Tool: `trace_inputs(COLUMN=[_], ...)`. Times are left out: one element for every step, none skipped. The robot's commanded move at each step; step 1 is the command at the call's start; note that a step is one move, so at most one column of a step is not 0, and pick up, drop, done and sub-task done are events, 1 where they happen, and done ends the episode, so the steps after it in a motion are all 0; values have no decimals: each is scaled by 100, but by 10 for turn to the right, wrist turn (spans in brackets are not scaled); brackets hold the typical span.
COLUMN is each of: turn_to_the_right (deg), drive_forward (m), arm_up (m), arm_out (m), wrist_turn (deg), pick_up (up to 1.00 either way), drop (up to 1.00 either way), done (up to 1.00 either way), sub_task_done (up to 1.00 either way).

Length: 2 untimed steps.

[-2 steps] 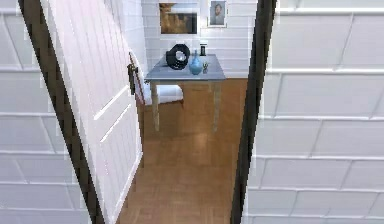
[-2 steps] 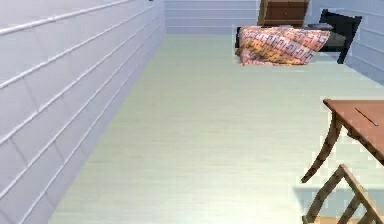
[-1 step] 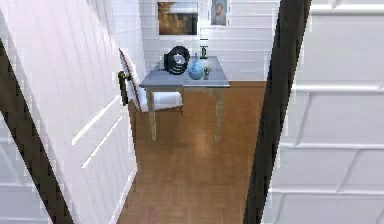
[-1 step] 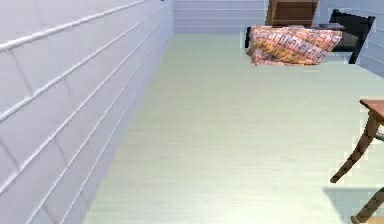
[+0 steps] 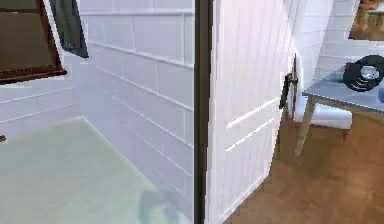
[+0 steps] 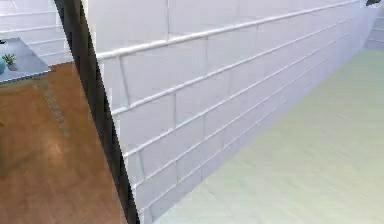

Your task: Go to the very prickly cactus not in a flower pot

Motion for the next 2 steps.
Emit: trace_inputs(turn_to_the_right=[-450,-360], drive_forward=[0,0], arm_up=[0,0], arm_out=[0,0], wrist_turn=[0,0], pick_up=[0,0], drop=[0,0], done=[0,0], sub_task_done=[0,0])
